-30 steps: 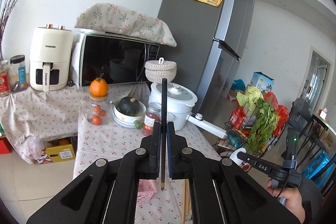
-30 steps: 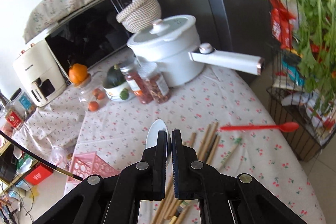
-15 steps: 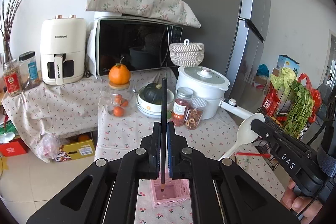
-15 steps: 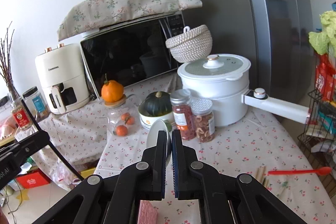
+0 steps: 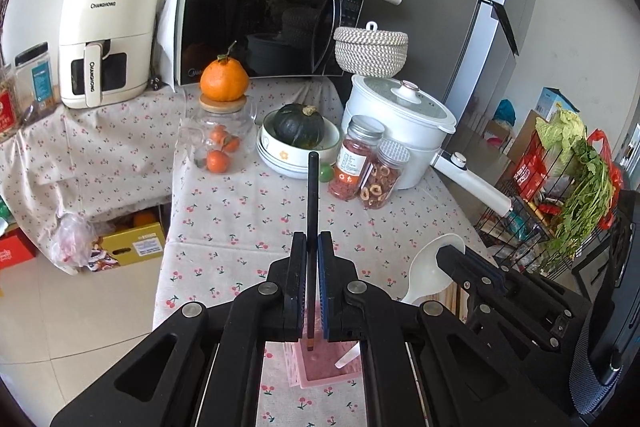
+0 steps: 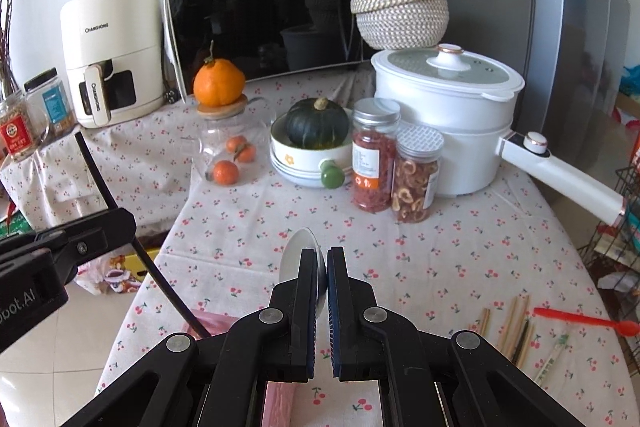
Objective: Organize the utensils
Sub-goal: 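Lift and carry the black chopstick and white spoon over the pink basket, then open both tools to drop chopstick and spoon into the pink basket, then reach the left tool to the pile and grasp one wooden chopstick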
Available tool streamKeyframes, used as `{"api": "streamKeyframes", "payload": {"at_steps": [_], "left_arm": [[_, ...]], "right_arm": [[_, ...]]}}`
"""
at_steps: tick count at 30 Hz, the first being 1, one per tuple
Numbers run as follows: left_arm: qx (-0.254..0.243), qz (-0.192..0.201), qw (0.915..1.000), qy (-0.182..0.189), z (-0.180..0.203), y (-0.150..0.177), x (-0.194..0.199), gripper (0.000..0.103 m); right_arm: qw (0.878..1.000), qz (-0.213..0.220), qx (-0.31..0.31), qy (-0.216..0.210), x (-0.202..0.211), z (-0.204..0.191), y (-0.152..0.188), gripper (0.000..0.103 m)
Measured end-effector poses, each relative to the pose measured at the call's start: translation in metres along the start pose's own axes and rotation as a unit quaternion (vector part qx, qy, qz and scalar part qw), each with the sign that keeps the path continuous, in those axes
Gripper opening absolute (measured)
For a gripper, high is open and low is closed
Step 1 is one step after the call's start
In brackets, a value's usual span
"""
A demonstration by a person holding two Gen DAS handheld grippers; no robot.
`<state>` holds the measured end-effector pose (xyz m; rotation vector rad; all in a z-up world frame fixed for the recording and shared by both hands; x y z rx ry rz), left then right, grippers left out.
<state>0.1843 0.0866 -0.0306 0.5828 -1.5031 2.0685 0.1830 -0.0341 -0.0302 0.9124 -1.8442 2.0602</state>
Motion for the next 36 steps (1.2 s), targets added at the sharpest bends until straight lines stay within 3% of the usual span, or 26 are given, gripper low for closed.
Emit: {"api": "streamKeyframes", "payload": {"at_steps": [6, 7, 8, 9, 10, 11, 15, 22, 29, 36], "left_arm": [[0.014, 0.007, 0.9999, 0.001, -0.002, -0.004, -0.004, 0.007], [0.021, 0.006, 0.9997, -0.008, -0.004, -0.004, -0.003, 0.011], [0.029, 0.006, 0.9995, -0.012, -0.006, -0.005, -0.003, 0.022], [0.037, 0.007, 0.9993, -0.011, -0.008, -0.006, -0.001, 0.031], [0.045, 0.010, 0.9989, -0.010, -0.010, -0.006, 0.001, 0.049], [0.052, 0.014, 0.9985, -0.008, -0.012, -0.007, 0.004, 0.059], [0.054, 0.013, 0.9984, -0.008, -0.012, -0.007, 0.013, 0.065], [0.045, -0.013, 0.9985, -0.028, -0.011, 0.007, 0.026, 0.086], [0.021, -0.063, 0.9974, -0.030, 0.006, 0.033, 0.029, 0.089], [-0.040, -0.086, 0.9955, -0.011, 0.057, 0.061, 0.031, 0.092]], "right_arm": [[0.999, -0.023, -0.022, -0.027, -0.012, 0.002, 0.006, 0.010], [0.998, -0.027, -0.033, -0.039, -0.013, 0.004, 0.006, 0.023], [0.997, -0.028, -0.045, -0.047, -0.012, 0.005, 0.006, 0.038], [0.997, -0.024, -0.054, -0.054, -0.010, 0.007, 0.005, 0.043], [0.996, -0.017, -0.062, -0.057, -0.006, 0.010, 0.004, 0.048], [0.996, -0.012, -0.066, -0.058, -0.003, 0.012, 0.002, 0.049], [0.994, 0.001, -0.085, -0.062, 0.011, 0.024, -0.003, 0.058], [0.992, 0.005, -0.115, -0.051, 0.031, 0.057, 0.002, 0.073], [0.992, -0.022, -0.126, -0.014, 0.049, 0.106, 0.022, 0.084], [0.988, -0.051, -0.145, 0.011, 0.072, 0.170, 0.055, 0.088]]}}
Point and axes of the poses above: each gripper's, at about its wrist camera, not at the fingertips, and x roughly against the way its jaws point, z to its right, y to its underside, the point moved 4 cm from there along -x, roughly the way its jaws point, and after that the axes turned 6 degrees about x, right-handed, at the moved point
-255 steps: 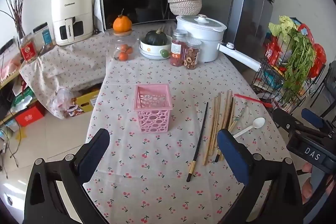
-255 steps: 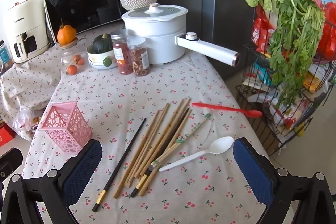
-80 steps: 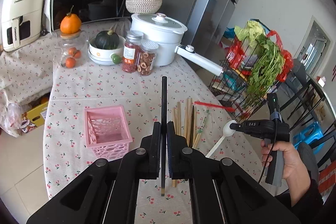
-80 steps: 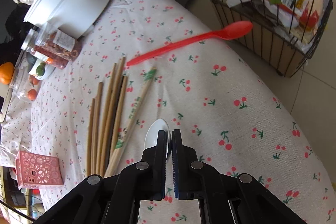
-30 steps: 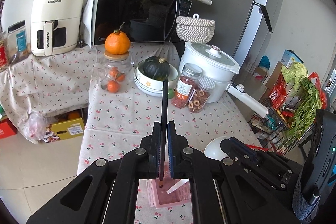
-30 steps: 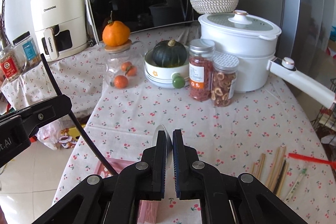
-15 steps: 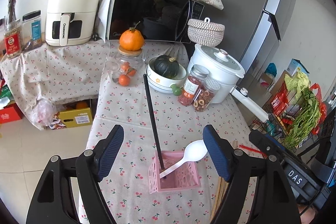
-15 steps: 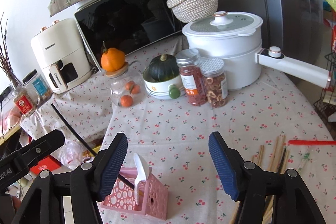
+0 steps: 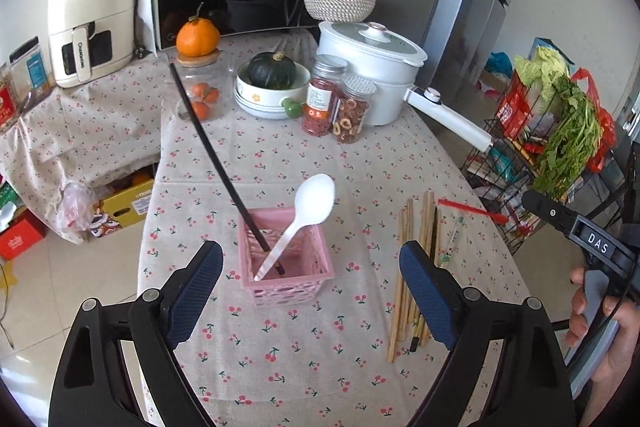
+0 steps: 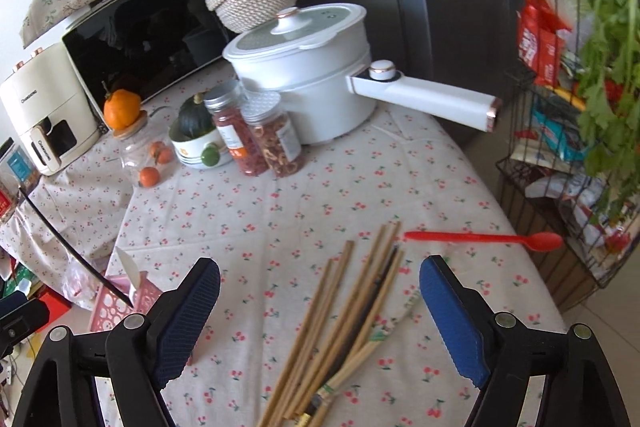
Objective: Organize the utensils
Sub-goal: 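Reach the left tool to the pile and grasp one wooden chopstick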
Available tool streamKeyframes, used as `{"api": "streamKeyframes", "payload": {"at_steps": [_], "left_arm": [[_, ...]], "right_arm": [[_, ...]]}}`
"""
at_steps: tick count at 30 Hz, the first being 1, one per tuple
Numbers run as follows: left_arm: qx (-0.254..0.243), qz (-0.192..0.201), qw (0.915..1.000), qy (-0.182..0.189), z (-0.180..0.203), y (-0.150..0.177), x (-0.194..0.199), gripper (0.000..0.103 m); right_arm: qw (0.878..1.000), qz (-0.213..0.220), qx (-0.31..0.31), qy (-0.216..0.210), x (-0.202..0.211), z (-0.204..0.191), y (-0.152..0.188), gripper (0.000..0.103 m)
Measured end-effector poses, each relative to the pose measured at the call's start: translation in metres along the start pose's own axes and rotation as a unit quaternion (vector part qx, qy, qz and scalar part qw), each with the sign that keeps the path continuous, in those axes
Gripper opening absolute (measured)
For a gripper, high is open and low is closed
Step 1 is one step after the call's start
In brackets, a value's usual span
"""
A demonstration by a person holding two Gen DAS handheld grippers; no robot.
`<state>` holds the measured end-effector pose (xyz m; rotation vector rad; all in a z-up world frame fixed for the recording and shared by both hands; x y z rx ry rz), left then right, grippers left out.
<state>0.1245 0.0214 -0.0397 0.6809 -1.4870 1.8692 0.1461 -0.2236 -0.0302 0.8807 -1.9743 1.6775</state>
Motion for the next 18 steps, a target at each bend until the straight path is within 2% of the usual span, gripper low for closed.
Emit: {"api": "streamKeyframes", "payload": {"at_steps": [6, 11, 15, 18], "left_arm": [[-0.060, -0.030, 0.9974, 0.026, 0.062, 0.023, -0.010, 0.092], [-0.098, -0.072, 0.9920, 0.037, 0.103, 0.039, -0.033, 0.092], [-0.099, -0.109, 0.9879, 0.048, 0.119, 0.045, -0.062, 0.092], [-0.070, -0.140, 0.9853, 0.070, 0.124, 0.045, -0.087, 0.092]], "right_arm": [[0.999, -0.022, -0.038, 0.028, 0.010, 0.059, 0.015, 0.090], [0.997, -0.046, -0.045, 0.049, 0.006, 0.088, 0.025, 0.090], [0.995, -0.069, -0.053, 0.058, -0.002, 0.104, 0.032, 0.090], [0.992, -0.088, -0.063, 0.058, -0.011, 0.112, 0.035, 0.090]]}}
Point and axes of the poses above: each gripper's, at about its wrist camera, not at the fingertips, and x roughly against the way its jaws point, z to its right, y to its underside, the point moved 4 cm from there along -x, roughly the way its jaws point, and after that the axes turned 6 degrees about x, right-handed, at the moved point
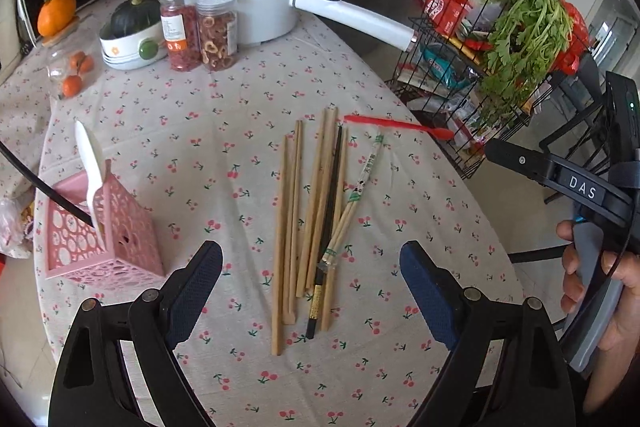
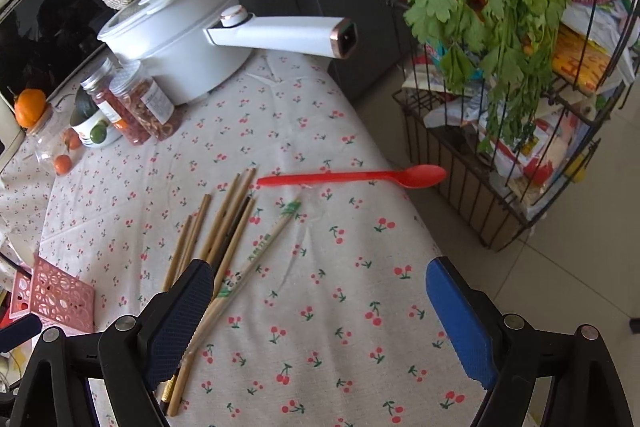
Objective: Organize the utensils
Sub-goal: 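Reach the left tool to the pile and grasp one wooden chopstick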
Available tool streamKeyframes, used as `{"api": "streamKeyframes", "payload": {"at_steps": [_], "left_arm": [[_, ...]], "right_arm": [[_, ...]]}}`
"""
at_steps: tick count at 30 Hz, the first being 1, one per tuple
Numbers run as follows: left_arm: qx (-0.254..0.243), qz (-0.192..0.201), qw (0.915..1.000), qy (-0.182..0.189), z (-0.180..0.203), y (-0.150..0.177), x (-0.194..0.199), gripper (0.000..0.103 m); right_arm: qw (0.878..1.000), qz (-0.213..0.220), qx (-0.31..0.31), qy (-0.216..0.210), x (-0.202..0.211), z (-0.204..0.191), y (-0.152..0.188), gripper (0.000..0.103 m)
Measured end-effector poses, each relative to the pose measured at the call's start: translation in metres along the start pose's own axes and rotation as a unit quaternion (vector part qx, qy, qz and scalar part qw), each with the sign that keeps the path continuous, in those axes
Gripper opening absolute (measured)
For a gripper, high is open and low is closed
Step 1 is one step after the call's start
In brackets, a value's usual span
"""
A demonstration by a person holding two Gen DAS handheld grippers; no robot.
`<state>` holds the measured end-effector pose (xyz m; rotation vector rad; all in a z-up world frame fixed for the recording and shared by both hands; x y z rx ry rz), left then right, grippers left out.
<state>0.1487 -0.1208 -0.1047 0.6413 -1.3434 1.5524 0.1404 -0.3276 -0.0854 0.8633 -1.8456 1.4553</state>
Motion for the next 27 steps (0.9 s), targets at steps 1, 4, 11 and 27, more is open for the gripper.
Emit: {"api": "streamKeyframes", "payload": {"at_steps": [1, 4, 11, 27], "left_arm": [[0.011, -0.011, 0.9998, 0.010, -0.001, -0.003, -0.010, 0.092], [0.041, -0.041, 0.9981, 0.023, -0.005, -0.013, -0.041, 0.074], [0.058, -0.056, 0.9967, -0.006, -0.019, -0.038, -0.095, 0.026], [0.002, -0.059, 0.9942, -0.090, -0.023, -0.047, -0.144, 0.014]], "right_arm": [[1.000, -0.006, -0.002, 0.002, -0.003, 0.002, 0.000, 0.090], [1.000, -0.021, -0.006, 0.003, -0.012, 0.003, 0.001, 0.090], [0.999, -0.044, 0.000, -0.003, -0.027, -0.004, 0.001, 0.090], [0.998, -0.058, -0.016, 0.001, -0.038, 0.003, -0.001, 0.090]]}}
Point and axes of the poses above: each gripper's, at about its wrist camera, not at the fingertips, and x roughly against the way its jaws point, z to its right, y to its underside, the point moved 4 cm from there along -x, roughly the way its jaws point, and after that the axes turned 6 degrees about x, right-handed, at the moved point
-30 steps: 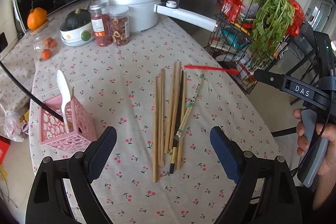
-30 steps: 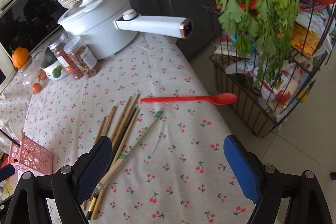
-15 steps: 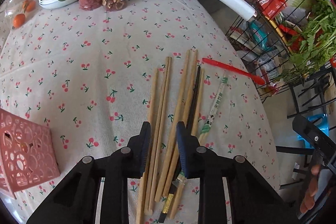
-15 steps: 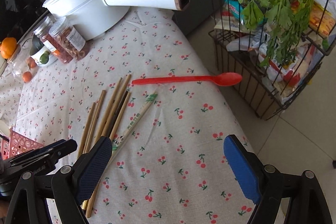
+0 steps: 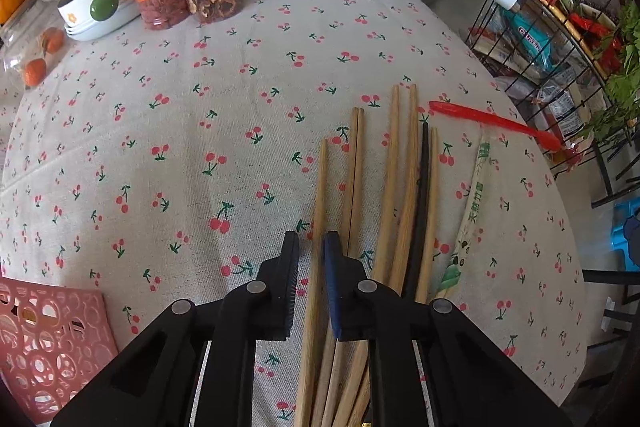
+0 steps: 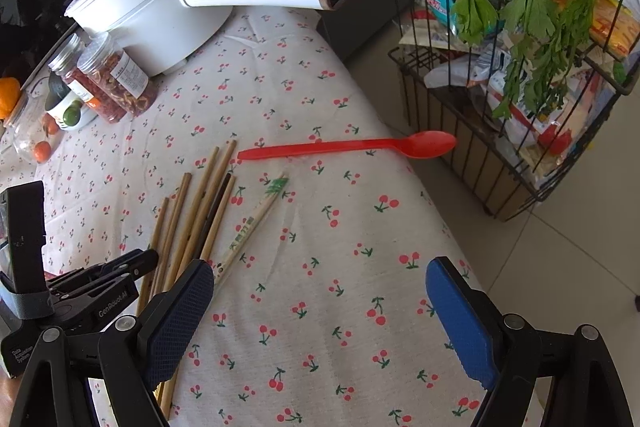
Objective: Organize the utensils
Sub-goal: 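Reach the left tool to the pile and grasp one wooden chopstick, then grasp the paper-wrapped chopsticks with the right tool while the left tool lifts its chopstick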
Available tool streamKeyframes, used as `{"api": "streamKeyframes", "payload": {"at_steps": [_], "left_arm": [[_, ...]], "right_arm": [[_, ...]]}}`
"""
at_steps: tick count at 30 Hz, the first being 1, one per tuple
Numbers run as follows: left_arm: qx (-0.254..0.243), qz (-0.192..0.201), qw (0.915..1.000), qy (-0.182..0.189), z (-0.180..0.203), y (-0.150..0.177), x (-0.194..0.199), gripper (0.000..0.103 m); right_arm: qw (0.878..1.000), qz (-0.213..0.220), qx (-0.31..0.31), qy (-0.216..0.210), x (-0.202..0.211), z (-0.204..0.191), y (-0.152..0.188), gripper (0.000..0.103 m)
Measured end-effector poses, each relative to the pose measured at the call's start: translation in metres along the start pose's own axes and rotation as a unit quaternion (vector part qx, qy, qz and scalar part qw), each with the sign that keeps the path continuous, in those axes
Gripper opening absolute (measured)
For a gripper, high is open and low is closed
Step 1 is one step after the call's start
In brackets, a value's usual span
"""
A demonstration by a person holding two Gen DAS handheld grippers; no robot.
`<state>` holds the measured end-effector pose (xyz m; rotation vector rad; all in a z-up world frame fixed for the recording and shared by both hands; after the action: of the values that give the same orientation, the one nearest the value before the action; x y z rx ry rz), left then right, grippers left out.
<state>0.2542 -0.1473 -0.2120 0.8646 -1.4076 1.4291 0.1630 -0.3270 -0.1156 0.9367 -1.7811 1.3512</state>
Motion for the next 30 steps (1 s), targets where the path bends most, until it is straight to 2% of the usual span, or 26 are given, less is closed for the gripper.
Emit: {"api": "streamKeyframes", "payload": {"at_steps": [2, 5, 9, 15, 18, 23, 27, 30], "left_arm": [[-0.011, -0.002, 0.9999, -0.011, 0.004, 0.001, 0.000, 0.006], [-0.023, 0.009, 0.9997, 0.005, 0.006, 0.008, 0.015, 0.006], [-0.035, 0.033, 0.9984, 0.027, 0.001, 0.022, 0.053, 0.006], [-0.050, 0.098, 0.9914, 0.070, -0.008, 0.050, 0.129, 0.006], [-0.060, 0.129, 0.9871, 0.073, -0.015, 0.064, 0.162, 0.006], [-0.062, 0.169, 0.9797, 0.088, -0.035, 0.091, 0.202, 0.006], [-0.036, 0.197, 0.9742, 0.104, -0.057, 0.107, 0.215, 0.006], [-0.025, 0.201, 0.9726, 0.114, -0.069, 0.110, 0.221, 0.006]], "right_arm": [[1.000, -0.002, -0.002, 0.001, -0.002, 0.000, 0.000, 0.090], [1.000, -0.011, -0.006, 0.003, -0.008, 0.000, 0.001, 0.090], [1.000, -0.020, -0.008, 0.001, -0.015, -0.005, 0.000, 0.090], [0.999, -0.041, -0.012, -0.009, -0.030, -0.017, 0.001, 0.090], [0.998, -0.054, -0.015, -0.020, -0.040, -0.025, 0.002, 0.090], [0.997, -0.069, -0.026, -0.014, -0.056, -0.034, 0.003, 0.090], [0.996, -0.078, -0.026, -0.016, -0.068, -0.046, 0.004, 0.083], [0.997, -0.081, -0.012, -0.010, -0.075, -0.057, 0.004, 0.072]]}}
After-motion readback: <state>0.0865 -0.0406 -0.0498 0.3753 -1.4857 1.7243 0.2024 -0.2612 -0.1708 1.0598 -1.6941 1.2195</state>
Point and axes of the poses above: each gripper's, at about its wrist camera, not at the fingertips, and x roughly against the way its jaws point, z to its right, y to its underside, the point moved 4 cm from there along -x, roughly the way its jaws point, and after that the axes turned 6 degrees about x, right-handed, at the moved point
